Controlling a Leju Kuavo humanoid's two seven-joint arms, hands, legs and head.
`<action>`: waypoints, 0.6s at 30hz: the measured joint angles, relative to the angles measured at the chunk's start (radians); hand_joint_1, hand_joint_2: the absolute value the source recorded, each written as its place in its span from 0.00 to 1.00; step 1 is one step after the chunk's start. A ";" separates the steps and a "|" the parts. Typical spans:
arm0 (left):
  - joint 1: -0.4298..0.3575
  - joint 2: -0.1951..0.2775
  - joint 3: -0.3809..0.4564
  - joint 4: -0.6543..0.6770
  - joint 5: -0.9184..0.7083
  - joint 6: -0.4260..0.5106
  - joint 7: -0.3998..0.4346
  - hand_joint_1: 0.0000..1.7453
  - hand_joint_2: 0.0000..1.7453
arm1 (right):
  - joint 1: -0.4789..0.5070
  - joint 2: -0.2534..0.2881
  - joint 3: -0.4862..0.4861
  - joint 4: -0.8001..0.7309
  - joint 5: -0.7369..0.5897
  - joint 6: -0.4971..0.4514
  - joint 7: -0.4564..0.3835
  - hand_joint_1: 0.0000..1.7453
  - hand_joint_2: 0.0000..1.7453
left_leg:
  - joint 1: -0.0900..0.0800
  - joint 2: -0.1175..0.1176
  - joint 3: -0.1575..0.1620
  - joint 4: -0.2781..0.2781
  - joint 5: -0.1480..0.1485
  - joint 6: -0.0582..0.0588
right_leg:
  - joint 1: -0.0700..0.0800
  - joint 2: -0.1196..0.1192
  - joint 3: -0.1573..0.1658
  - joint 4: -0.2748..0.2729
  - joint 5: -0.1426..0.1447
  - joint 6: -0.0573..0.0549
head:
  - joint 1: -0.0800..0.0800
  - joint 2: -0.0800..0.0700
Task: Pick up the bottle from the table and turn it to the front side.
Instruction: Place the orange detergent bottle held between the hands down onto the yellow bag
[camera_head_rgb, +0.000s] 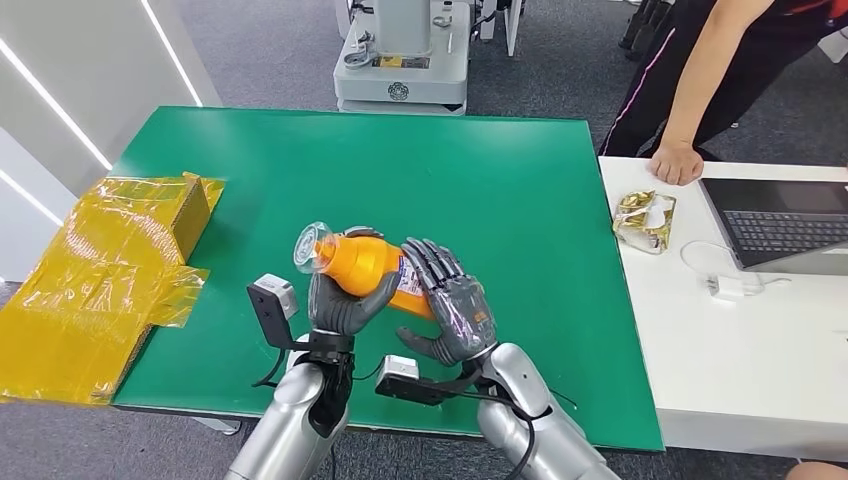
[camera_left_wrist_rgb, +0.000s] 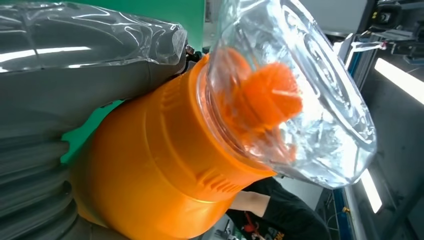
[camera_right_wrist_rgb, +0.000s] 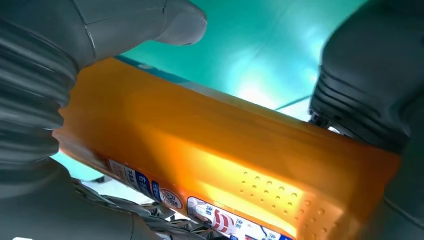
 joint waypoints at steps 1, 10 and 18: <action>-0.002 0.000 -0.004 0.000 -0.006 0.013 -0.006 1.00 1.00 | 0.009 0.004 -0.001 -0.004 -0.008 -0.022 -0.002 0.00 1.00 | 0.000 0.000 0.000 0.000 0.000 0.000 | 0.000 0.000 0.000 0.000 0.000 0.000 | 0.000 0.000; -0.028 0.011 -0.012 -0.010 -0.046 0.110 -0.035 1.00 1.00 | 0.173 0.034 -0.021 -0.195 -0.103 -0.135 -0.073 0.00 1.00 | 0.000 -0.001 -0.001 0.000 0.000 0.000 | 0.000 -0.001 0.000 0.000 0.000 0.000 | 0.000 0.000; -0.026 0.037 -0.012 -0.074 -0.366 0.305 -0.029 1.00 1.00 | 0.322 0.091 -0.157 -0.453 -0.204 -0.137 -0.268 0.00 1.00 | 0.000 -0.001 -0.001 -0.001 0.000 0.000 | 0.000 -0.001 0.000 0.000 -0.001 0.000 | 0.000 0.000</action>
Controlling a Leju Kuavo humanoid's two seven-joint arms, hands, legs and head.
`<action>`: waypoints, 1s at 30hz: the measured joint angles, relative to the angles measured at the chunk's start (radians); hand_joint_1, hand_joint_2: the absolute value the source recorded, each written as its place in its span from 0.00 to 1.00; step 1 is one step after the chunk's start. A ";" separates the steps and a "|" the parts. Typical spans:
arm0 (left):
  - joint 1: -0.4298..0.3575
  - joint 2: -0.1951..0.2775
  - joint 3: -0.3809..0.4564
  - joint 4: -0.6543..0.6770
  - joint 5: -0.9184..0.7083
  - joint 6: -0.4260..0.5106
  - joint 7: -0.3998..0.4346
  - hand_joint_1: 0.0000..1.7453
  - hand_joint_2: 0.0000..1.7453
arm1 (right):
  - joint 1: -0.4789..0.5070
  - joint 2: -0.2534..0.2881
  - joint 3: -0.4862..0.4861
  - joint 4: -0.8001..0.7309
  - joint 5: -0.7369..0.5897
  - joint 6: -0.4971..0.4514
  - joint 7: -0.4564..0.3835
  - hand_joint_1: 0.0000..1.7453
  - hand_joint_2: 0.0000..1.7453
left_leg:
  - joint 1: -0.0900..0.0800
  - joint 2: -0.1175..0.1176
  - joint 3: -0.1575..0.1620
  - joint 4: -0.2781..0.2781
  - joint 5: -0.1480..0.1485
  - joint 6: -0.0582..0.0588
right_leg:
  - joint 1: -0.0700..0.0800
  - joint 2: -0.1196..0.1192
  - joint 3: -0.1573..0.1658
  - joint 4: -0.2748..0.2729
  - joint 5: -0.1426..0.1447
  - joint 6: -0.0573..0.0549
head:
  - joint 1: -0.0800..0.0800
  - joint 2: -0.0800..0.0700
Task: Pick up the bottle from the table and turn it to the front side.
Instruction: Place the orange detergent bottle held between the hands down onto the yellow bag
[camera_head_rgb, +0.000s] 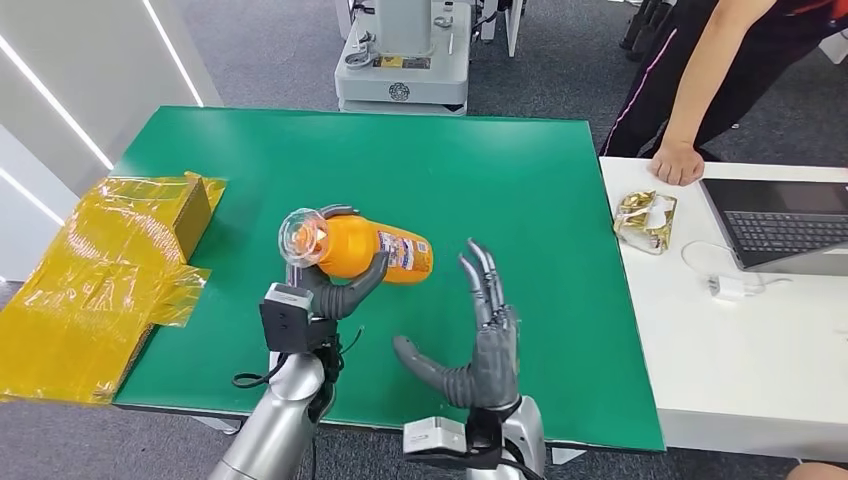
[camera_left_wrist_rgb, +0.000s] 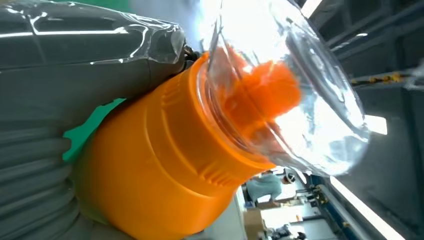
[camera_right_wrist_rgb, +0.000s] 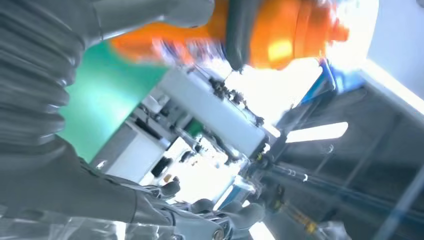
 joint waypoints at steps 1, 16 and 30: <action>0.001 0.004 0.000 -0.004 -0.049 0.028 0.002 1.00 1.00 | 0.009 0.002 -0.012 -0.022 -0.003 0.000 -0.008 0.00 1.00 | 0.000 0.000 0.000 0.000 0.000 0.000 | 0.000 0.000 0.000 0.000 0.000 0.000 | 0.000 0.000; 0.082 0.056 0.031 -0.188 -0.596 0.335 -0.048 1.00 1.00 | 0.070 0.004 -0.082 -0.126 -0.091 0.001 -0.050 0.00 1.00 | 0.000 0.000 0.000 0.000 0.000 0.000 | 0.000 0.000 0.000 0.000 0.000 0.000 | 0.000 0.000; 0.108 0.067 0.268 -0.314 -1.059 0.335 -0.048 1.00 1.00 | 0.076 0.003 -0.079 -0.153 -0.156 0.001 -0.063 0.00 1.00 | 0.000 0.000 0.000 0.000 0.000 0.000 | 0.000 0.000 0.000 0.000 0.000 0.000 | 0.000 0.000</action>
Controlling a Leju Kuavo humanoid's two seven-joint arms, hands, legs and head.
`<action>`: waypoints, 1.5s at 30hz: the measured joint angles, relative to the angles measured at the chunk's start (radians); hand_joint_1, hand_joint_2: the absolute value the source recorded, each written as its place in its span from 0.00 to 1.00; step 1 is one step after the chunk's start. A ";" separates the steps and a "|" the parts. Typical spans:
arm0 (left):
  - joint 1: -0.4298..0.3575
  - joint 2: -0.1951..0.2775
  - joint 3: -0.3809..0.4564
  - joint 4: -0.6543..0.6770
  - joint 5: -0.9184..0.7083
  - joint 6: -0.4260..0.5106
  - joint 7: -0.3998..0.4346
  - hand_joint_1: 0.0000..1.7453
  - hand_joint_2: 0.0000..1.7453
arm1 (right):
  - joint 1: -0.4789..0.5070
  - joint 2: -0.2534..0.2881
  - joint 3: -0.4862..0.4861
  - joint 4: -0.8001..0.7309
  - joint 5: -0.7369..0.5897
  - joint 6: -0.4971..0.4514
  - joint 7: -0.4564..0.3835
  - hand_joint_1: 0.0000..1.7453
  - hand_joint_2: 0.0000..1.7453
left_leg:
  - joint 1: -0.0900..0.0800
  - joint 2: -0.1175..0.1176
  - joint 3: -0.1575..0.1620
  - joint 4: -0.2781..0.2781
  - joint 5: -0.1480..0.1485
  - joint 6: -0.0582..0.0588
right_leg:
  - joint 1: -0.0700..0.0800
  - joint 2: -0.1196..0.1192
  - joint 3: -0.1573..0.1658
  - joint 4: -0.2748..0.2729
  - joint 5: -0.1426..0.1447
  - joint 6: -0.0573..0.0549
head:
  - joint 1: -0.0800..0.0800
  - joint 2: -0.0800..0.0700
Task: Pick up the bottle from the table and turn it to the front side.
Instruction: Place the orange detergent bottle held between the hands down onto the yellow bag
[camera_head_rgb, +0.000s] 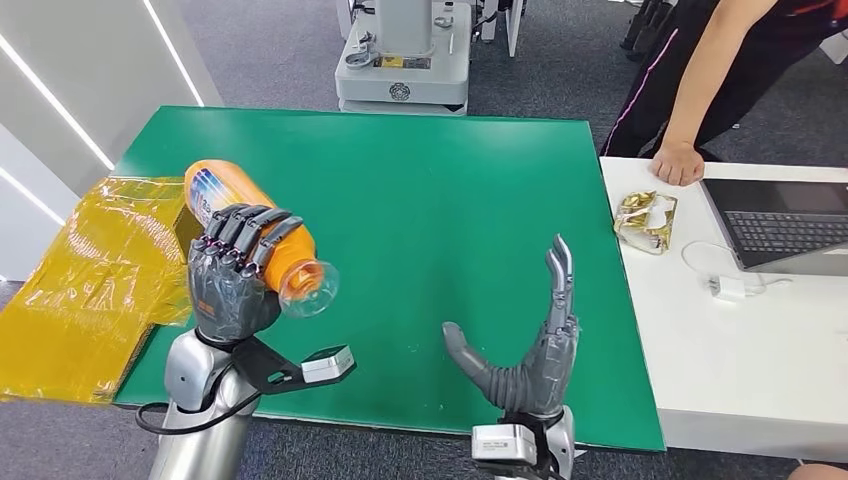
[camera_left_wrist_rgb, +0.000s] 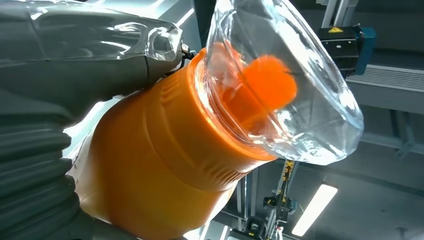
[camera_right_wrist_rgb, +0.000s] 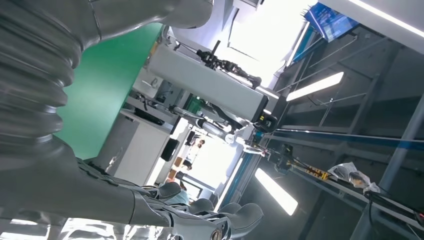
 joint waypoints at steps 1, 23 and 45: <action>0.000 0.002 0.006 0.000 -0.010 0.000 0.000 1.00 1.00 | 0.000 0.000 0.000 -0.001 -0.002 0.000 -0.002 0.00 1.00 | 0.000 0.000 0.000 0.000 0.000 0.000 | 0.000 0.000 0.000 0.000 0.000 0.000 | 0.000 0.000; -0.291 0.456 -0.388 0.518 -0.291 0.000 0.772 1.00 1.00 | 0.052 -0.013 -0.001 -0.111 -0.051 0.000 -0.016 0.00 1.00 | 0.000 0.006 0.001 -0.002 0.002 -0.004 | 0.000 0.006 -0.003 0.001 0.003 -0.003 | 0.001 0.000; -0.496 0.400 -0.473 1.203 -0.293 -0.026 0.727 1.00 1.00 | 0.050 -0.007 -0.013 -0.118 -0.053 0.001 -0.016 0.00 1.00 | 0.000 0.006 0.001 -0.002 0.002 -0.004 | 0.000 0.005 -0.002 0.001 0.003 -0.003 | 0.001 0.000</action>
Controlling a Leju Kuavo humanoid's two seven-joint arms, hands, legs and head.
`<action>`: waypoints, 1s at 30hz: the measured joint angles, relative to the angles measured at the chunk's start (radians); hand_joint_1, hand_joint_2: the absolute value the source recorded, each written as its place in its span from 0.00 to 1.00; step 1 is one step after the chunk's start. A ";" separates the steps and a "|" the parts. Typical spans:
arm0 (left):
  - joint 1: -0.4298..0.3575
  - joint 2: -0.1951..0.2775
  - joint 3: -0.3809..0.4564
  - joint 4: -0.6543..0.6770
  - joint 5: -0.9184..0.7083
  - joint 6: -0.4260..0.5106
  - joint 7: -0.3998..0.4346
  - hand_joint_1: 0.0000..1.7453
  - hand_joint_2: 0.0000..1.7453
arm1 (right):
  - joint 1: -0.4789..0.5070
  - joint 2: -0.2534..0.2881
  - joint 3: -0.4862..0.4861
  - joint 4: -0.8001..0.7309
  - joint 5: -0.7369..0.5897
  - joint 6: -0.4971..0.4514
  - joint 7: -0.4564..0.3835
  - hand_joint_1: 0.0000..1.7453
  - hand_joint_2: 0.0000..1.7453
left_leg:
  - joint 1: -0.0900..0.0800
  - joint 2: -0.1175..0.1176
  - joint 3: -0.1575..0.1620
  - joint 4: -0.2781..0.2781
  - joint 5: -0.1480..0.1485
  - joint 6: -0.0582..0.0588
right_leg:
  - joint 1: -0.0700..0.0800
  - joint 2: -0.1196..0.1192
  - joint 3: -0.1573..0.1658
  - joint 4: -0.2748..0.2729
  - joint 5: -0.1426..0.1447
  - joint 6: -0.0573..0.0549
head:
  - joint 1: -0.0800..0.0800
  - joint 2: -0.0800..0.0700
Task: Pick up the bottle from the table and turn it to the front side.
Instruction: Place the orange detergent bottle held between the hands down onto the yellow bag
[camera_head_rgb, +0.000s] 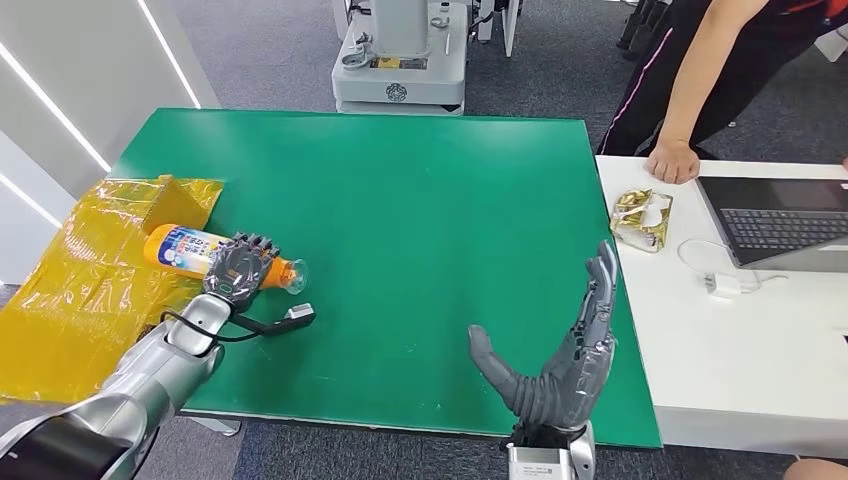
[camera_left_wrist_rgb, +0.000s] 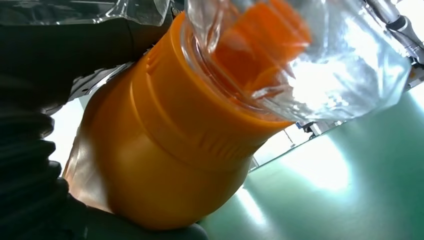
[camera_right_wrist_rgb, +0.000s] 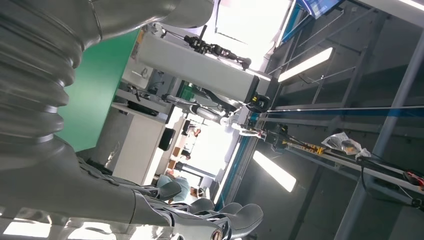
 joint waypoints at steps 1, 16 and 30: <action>-0.002 -0.001 -0.001 0.006 0.000 -0.004 0.005 1.00 1.00 | -0.001 0.000 0.000 0.001 0.000 0.000 0.000 0.00 1.00 | 0.000 0.000 0.000 0.000 0.000 0.000 | 0.000 0.000 0.000 0.000 0.000 0.000 | 0.000 0.000; -0.015 -0.003 -0.019 0.048 0.000 -0.075 0.056 1.00 1.00 | -0.003 0.005 -0.007 0.003 0.011 0.000 0.000 0.00 1.00 | 0.000 0.004 0.002 -0.001 0.000 -0.001 | 0.000 0.003 0.000 0.002 0.000 -0.001 | 0.000 0.000; -0.023 0.014 -0.019 0.061 0.000 -0.188 0.086 1.00 1.00 | -0.003 0.007 -0.015 0.003 0.021 0.000 0.001 0.00 1.00 | 0.001 0.000 0.003 -0.001 0.002 -0.005 | 0.000 0.000 0.001 0.003 0.000 -0.003 | 0.000 0.000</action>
